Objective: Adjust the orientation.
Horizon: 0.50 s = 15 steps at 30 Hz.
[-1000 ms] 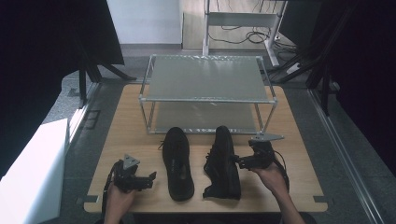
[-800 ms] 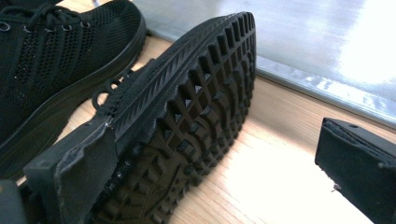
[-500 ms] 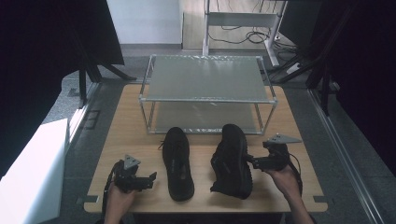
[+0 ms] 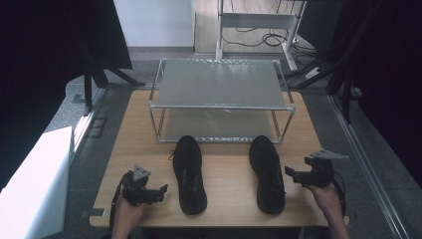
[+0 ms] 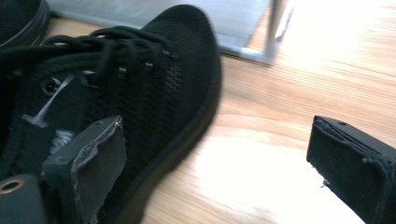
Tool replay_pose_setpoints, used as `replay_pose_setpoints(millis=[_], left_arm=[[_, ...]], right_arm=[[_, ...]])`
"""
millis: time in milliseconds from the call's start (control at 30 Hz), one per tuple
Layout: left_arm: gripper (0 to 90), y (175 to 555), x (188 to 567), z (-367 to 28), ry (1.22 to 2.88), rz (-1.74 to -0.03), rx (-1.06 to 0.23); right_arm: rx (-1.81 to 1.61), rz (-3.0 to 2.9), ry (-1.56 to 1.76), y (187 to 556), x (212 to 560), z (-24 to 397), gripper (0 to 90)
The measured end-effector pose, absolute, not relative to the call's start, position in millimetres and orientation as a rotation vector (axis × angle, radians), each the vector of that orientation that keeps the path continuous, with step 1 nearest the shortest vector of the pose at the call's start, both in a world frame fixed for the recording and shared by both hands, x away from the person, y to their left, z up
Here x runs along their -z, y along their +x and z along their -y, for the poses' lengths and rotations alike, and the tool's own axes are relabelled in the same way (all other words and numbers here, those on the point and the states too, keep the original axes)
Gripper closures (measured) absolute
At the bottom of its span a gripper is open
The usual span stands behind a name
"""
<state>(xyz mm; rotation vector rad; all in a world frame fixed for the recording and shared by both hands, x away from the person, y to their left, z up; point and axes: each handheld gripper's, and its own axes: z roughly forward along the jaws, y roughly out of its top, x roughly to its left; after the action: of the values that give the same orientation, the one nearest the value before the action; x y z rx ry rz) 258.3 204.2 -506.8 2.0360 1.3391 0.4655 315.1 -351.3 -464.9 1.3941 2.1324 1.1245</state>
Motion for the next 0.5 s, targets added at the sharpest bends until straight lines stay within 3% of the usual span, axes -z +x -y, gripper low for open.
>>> replay_pose_setpoints(millis=[500], left_arm=[[0.0, 258.5, 505.6, -202.7, 2.044, -1.384, -0.437]], right_arm=[[-1.133, -2.116, 1.449, 302.5, 474.4, 371.0, 4.6]])
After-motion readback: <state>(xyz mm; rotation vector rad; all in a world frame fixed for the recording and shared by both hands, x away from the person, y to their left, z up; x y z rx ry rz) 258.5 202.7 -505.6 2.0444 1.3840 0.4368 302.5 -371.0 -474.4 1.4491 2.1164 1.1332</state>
